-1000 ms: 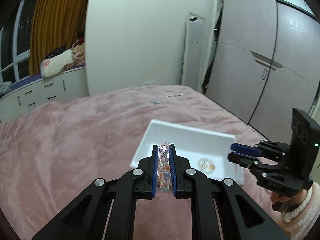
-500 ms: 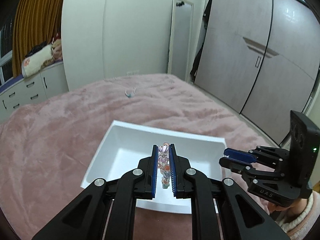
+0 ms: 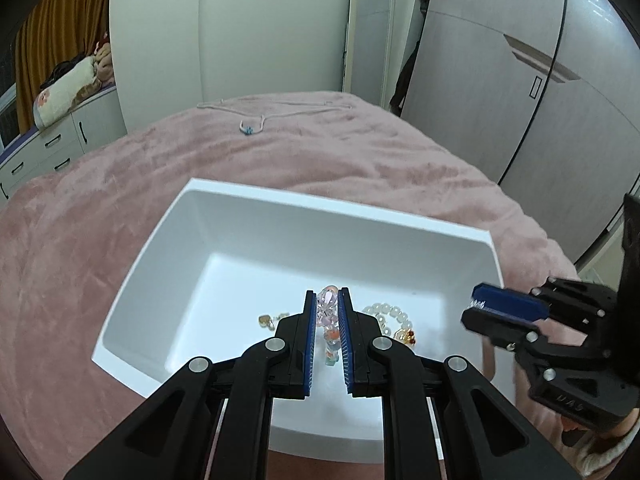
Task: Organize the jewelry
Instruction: 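Carry the bracelet and brooch into the white box and open both tools, then lift both tools out of the box and move to the silver earrings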
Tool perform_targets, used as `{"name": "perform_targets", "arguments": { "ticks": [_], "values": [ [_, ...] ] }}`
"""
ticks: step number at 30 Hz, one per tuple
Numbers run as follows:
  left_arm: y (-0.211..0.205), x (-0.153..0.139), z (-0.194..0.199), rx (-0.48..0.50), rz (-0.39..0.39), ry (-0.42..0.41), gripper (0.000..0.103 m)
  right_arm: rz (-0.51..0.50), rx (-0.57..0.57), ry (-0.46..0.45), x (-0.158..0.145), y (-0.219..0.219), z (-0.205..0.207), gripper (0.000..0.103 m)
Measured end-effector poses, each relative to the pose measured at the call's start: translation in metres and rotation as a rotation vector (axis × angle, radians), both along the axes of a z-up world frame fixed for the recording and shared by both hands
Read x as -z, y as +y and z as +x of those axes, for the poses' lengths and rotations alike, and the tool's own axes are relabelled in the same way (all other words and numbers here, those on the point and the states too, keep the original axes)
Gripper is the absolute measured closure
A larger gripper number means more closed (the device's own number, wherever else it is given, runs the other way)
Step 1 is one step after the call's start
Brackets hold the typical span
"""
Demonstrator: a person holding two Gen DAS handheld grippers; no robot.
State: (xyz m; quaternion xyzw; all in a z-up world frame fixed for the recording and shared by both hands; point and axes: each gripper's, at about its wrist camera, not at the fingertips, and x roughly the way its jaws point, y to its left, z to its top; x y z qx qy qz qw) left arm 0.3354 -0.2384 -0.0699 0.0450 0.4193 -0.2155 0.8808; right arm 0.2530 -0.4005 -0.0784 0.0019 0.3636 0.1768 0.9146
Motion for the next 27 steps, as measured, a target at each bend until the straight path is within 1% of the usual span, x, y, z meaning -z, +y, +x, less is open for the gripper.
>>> {"name": "perform_targets", "arguments": {
  "ticks": [7,9,10,11,12,13,14,16,19,21,27],
  "values": [
    [0.006,0.01,-0.001,-0.004,0.018,0.02,0.086,-0.019,-0.007,-0.009,-0.002,0.003,0.002,0.081],
    [0.007,0.01,-0.001,-0.008,0.021,0.021,0.076,-0.03,-0.009,-0.01,-0.003,0.006,0.002,0.08],
    [0.008,0.01,-0.001,-0.01,0.023,0.018,0.075,-0.039,-0.008,-0.01,-0.003,0.008,0.002,0.071],
    [0.009,0.01,-0.002,-0.012,0.027,0.016,0.072,-0.05,0.0,-0.017,-0.004,0.009,0.002,0.058],
    [0.01,0.01,-0.003,-0.014,0.03,0.014,0.068,-0.057,0.007,-0.028,-0.005,0.011,0.0,0.052],
    [0.011,0.009,-0.004,-0.016,0.031,0.012,0.066,-0.063,0.012,-0.038,-0.007,0.012,-0.001,0.042],
    [0.013,0.008,-0.004,-0.019,0.031,0.009,0.062,-0.064,0.013,-0.043,-0.008,0.013,-0.002,0.038],
    [0.018,0.006,-0.008,-0.023,0.027,-0.001,0.059,-0.066,0.007,-0.048,-0.011,0.015,-0.002,0.039],
    [0.028,-0.001,-0.014,-0.035,0.008,-0.014,0.055,-0.075,0.005,-0.06,-0.016,0.018,-0.003,0.037],
    [0.037,-0.006,-0.02,-0.047,0.0,-0.03,0.049,-0.075,0.006,-0.071,-0.019,0.021,-0.004,0.034],
    [0.073,-0.024,-0.041,-0.085,-0.016,-0.07,0.046,-0.07,-0.011,-0.102,-0.033,0.037,-0.008,0.031]
  ]
}}
